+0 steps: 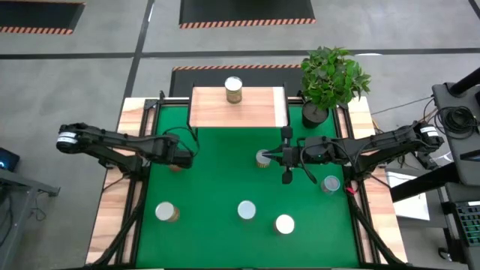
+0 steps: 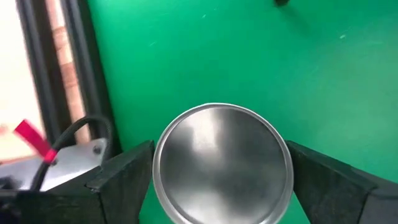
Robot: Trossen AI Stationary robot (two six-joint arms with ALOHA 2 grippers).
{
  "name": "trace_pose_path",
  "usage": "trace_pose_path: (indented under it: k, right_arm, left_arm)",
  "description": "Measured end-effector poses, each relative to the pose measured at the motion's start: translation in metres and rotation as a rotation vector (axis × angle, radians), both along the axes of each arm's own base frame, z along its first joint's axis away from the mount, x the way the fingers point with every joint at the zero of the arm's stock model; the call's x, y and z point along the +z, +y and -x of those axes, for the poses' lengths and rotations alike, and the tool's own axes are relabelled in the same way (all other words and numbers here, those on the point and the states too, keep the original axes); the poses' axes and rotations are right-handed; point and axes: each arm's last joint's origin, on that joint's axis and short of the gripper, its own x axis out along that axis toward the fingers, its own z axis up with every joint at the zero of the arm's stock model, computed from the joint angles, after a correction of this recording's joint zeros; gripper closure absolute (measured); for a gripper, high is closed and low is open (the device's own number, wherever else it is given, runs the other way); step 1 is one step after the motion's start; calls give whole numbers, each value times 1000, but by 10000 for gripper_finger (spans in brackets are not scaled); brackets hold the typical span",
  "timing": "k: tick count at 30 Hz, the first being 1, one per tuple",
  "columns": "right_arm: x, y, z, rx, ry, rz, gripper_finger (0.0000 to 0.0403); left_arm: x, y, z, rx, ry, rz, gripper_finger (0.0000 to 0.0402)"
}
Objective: Pick and place cans onto a shelf
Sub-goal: Put the canned green beans on the shelf
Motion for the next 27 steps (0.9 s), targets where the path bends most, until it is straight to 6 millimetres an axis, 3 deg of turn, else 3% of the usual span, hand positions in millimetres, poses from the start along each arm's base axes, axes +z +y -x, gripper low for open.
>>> trace_pose_path:
  k: [6, 14, 18, 27]
  right_arm:
    - [0, 0, 0, 0, 3, 0, 394]
    - [0, 0, 0, -2, 3, -5, 394]
    - [0, 0, 0, -8, 1, -25, 394]
    - [0, 0, 3, -18, 18, -61, 394]
  left_arm:
    - [-2, -4, -2, -27, -22, -24, 98]
    - [27, -15, -19, -225, -88, -48, 99]
    - [52, -19, -27, -392, -114, -65, 99]
    - [134, -22, -61, -768, -215, -172, 97]
